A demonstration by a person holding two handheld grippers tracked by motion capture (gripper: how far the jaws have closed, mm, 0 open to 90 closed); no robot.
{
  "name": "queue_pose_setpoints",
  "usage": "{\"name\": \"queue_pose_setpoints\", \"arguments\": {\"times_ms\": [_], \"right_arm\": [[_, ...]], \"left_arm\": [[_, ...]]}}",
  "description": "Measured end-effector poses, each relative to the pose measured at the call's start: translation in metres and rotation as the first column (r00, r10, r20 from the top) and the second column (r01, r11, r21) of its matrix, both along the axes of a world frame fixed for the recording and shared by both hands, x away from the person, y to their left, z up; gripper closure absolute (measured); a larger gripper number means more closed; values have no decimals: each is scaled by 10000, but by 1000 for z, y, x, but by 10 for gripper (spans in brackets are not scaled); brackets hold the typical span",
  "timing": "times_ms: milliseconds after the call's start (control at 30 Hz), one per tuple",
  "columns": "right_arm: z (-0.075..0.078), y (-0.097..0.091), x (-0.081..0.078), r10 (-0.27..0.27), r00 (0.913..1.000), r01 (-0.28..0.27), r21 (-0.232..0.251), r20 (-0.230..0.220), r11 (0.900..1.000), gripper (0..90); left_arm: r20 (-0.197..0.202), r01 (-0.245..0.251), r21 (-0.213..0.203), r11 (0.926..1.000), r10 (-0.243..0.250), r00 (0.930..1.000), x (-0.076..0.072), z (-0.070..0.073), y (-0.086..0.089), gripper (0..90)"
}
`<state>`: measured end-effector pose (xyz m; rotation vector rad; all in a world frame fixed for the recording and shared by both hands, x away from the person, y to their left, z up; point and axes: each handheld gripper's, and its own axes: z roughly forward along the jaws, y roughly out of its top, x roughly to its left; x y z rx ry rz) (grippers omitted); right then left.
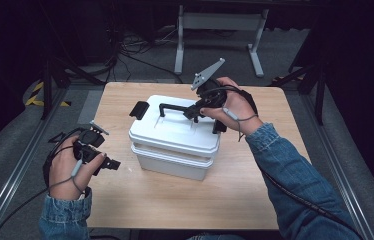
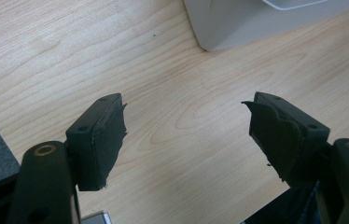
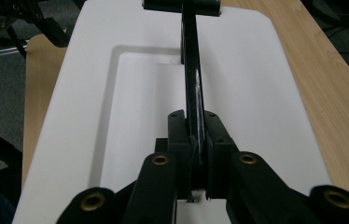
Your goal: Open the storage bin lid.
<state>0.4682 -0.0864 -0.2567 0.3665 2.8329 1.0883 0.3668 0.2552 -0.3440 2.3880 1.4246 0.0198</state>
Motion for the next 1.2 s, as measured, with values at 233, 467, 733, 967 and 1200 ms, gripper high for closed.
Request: {"name": "queue_pose_setpoints", "arguments": {"times_ms": [233,467,733,967,1200], "right_arm": [[4,-7,-3,-77,9999,75,255,84,9996,848],[8,-28,-4,-334,9993,328,389,164,9987,848],[13,-67,-3,-1041,9943,1025,603,247,9929,847],[17,-103,-2,-1718,9845,1688,759,347,9827,847],[20,-128,-2,-2255,9733,2218,781,423,9720,848]], "left_arm": [[-14,-22,18,10000,22,10000,0,1,2,277],[-66,-9,5,10000,9,10000,0,0,1,273],[-116,-18,24,10000,18,9999,0,-1,-2,272],[-102,4,111,9999,-3,9999,1,-1,-3,273],[-97,-12,137,9999,13,10000,0,-1,-3,273]]}}
